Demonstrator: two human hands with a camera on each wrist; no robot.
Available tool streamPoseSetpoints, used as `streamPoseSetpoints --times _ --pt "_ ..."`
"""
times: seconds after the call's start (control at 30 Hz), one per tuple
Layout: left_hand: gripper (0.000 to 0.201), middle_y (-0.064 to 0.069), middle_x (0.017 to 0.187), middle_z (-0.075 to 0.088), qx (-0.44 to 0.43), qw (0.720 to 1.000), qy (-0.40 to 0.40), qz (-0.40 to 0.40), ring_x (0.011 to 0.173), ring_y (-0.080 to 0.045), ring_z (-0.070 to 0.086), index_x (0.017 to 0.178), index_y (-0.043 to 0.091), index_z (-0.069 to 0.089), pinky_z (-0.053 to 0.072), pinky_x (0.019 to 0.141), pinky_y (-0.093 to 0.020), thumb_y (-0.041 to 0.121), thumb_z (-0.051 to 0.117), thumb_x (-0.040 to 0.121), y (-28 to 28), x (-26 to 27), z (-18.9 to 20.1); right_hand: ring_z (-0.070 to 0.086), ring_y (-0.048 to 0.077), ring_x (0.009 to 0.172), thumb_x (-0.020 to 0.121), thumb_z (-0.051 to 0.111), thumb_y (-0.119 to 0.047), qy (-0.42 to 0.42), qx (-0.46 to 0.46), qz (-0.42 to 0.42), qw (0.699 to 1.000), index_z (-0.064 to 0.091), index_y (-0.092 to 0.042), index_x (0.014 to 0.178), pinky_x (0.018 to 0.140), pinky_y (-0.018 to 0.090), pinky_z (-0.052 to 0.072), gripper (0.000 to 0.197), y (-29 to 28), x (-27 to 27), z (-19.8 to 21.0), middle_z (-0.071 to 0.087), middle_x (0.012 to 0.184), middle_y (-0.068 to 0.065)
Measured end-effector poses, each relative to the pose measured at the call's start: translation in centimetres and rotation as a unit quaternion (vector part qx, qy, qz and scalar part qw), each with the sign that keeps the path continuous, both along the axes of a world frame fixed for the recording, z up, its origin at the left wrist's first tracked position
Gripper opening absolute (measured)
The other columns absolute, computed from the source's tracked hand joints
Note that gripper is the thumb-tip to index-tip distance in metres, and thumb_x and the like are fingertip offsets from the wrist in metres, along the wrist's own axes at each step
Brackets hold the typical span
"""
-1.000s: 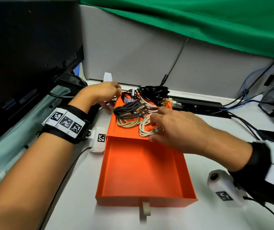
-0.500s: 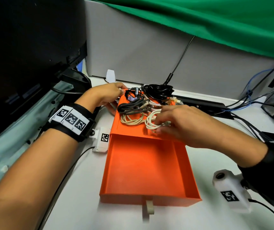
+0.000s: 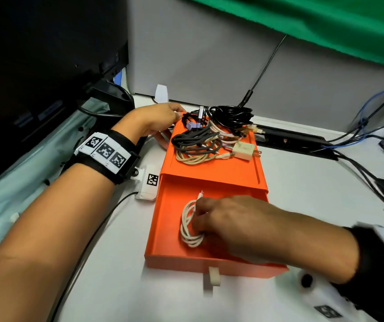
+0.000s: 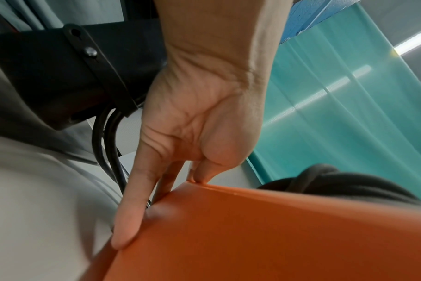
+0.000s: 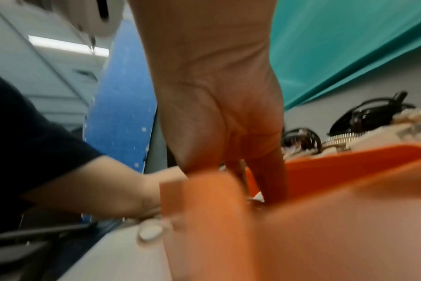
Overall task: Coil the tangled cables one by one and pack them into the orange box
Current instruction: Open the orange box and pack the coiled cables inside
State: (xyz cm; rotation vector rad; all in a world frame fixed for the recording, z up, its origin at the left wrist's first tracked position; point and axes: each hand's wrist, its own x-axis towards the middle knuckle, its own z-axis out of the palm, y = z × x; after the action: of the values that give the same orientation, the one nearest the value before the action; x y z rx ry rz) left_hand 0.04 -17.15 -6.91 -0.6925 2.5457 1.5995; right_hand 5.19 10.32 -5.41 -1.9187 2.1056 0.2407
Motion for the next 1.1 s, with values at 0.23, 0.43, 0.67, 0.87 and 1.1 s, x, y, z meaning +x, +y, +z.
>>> streamPoseSetpoints --times 0.23,0.43,0.67,0.87,1.1 --pt "0.026 -0.012 0.102 0.063 0.007 1.0 -0.001 0.004 0.079 -0.029 0.067 0.108 0.025 0.055 0.063 0.06 -0.046 0.022 0.03 0.111 -0.2 -0.1 0.0 0.063 0.027 0.103 0.1 0.055 -0.025 -0.036 0.056 0.005 0.998 0.058 -0.043 0.128 0.083 0.041 0.054 0.033 1.2 1.1 -1.4 0.048 0.13 -0.012" --pt "0.026 -0.017 0.111 0.065 0.008 1.0 -0.01 -0.001 0.083 -0.032 0.069 0.12 0.019 0.054 0.064 0.061 -0.047 0.024 0.03 0.111 -0.1 -0.1 0.2 0.065 0.026 0.105 0.101 0.053 -0.034 -0.049 0.064 0.007 0.997 0.057 -0.045 0.128 0.086 0.042 0.055 0.029 1.4 2.0 -0.5 0.051 0.131 -0.014" --pt "0.026 -0.012 0.099 0.063 0.003 1.0 -0.004 -0.005 0.079 -0.029 0.068 0.108 0.024 0.054 0.063 0.065 -0.048 0.024 0.028 0.111 -0.2 -0.2 0.0 0.064 0.039 0.106 0.104 0.035 -0.012 0.117 0.023 -0.048 0.992 0.048 -0.019 0.141 0.065 0.037 0.038 0.04 -3.5 1.1 -2.0 0.051 0.138 0.009" --pt "0.026 -0.012 0.102 0.064 0.004 1.0 -0.001 -0.004 0.079 -0.029 0.069 0.109 0.024 0.055 0.064 0.063 -0.047 0.024 0.029 0.111 -0.3 -0.1 0.0 0.062 0.042 0.11 0.103 0.034 -0.015 0.061 -0.017 -0.073 0.995 0.047 -0.006 0.141 0.084 0.052 0.055 0.041 -4.3 0.8 -3.0 0.051 0.137 0.018" --pt "0.026 -0.012 0.1 0.065 0.003 1.0 0.002 -0.006 0.076 -0.027 0.069 0.107 0.025 0.055 0.061 0.055 -0.041 0.026 0.029 0.111 -0.3 -0.3 -0.2 0.062 0.045 0.109 0.08 0.002 -0.046 0.025 -0.022 -0.059 0.998 0.058 -0.008 0.13 0.086 0.055 0.054 0.085 -4.6 -0.1 -2.3 0.058 0.13 0.021"
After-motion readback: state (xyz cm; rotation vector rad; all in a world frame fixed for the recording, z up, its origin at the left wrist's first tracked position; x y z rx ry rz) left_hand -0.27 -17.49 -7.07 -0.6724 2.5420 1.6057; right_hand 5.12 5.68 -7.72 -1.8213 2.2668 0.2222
